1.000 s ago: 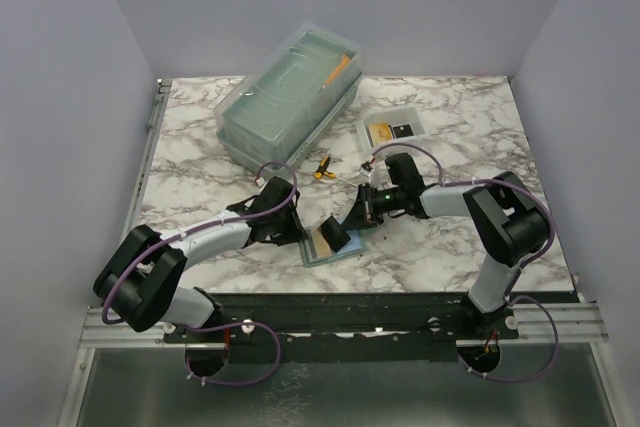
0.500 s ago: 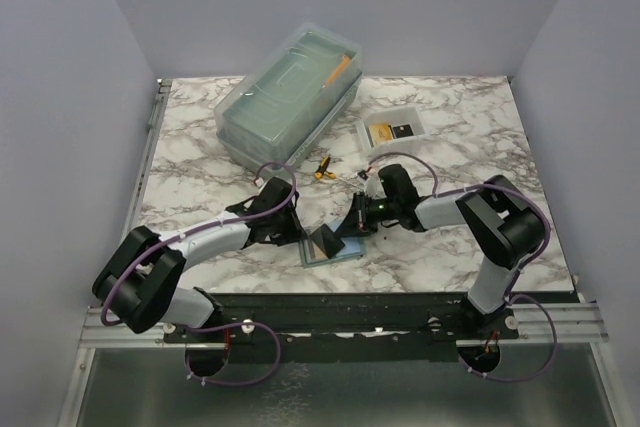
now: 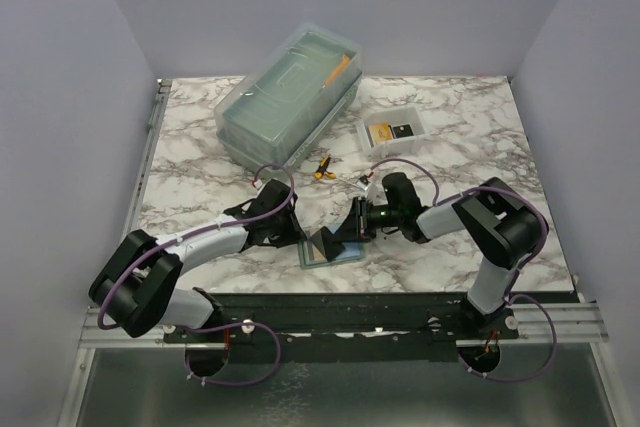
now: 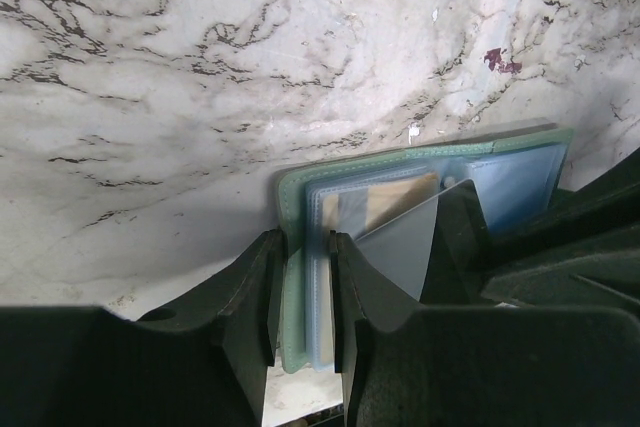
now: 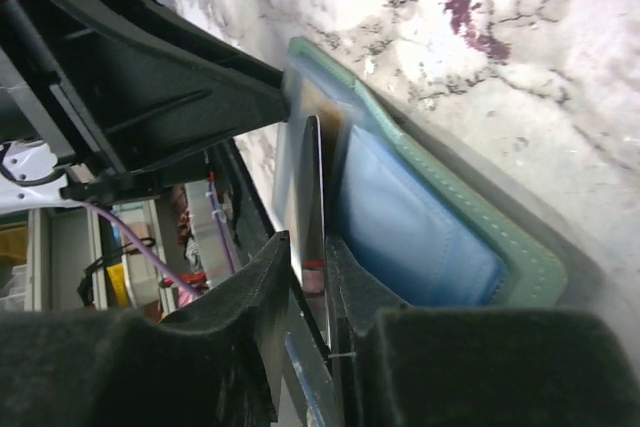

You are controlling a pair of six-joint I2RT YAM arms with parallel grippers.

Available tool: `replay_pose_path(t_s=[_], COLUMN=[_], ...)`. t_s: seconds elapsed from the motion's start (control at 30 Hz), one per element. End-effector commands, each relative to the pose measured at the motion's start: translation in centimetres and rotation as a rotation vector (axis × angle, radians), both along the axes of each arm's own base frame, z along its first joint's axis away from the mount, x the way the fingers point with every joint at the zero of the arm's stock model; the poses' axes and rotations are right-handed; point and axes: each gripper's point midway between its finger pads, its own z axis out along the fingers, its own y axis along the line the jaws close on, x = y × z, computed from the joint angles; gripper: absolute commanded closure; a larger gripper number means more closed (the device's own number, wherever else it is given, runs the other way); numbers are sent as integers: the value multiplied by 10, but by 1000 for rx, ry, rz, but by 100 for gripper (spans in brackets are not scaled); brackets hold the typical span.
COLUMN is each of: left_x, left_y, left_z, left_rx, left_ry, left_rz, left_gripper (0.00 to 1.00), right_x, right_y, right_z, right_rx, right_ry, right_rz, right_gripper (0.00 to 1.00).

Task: Put the credit cards into the card holder
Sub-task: Insert the credit card into the card holder.

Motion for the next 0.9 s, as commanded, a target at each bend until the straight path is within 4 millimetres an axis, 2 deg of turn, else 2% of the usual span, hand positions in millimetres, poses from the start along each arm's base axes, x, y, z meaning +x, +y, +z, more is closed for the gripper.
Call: replay_pose_path(t_s=[0.0, 0.1, 0.27, 0.47, 0.87], left_x=[-23, -23, -23, -27, -32], left_y=[16, 15, 15, 15, 15], left_z=[-21, -20, -19, -18, -20], left_rx=[70, 65, 62, 49, 32], left_ry=[83, 81, 77, 79, 98], left_rz=[-13, -14, -17, -15, -11], left_gripper=[70, 70, 70, 68, 70], right_x=[-16, -19, -14, -10, 11], right_y=[4, 4, 6, -2, 0], right_z=[5, 5, 4, 2, 1], right_rx=[59, 68, 58, 47, 53], right_ry=[1, 13, 14, -5, -56], right_rz=[87, 109, 93, -22, -130], right_gripper=[74, 78, 99, 100, 100])
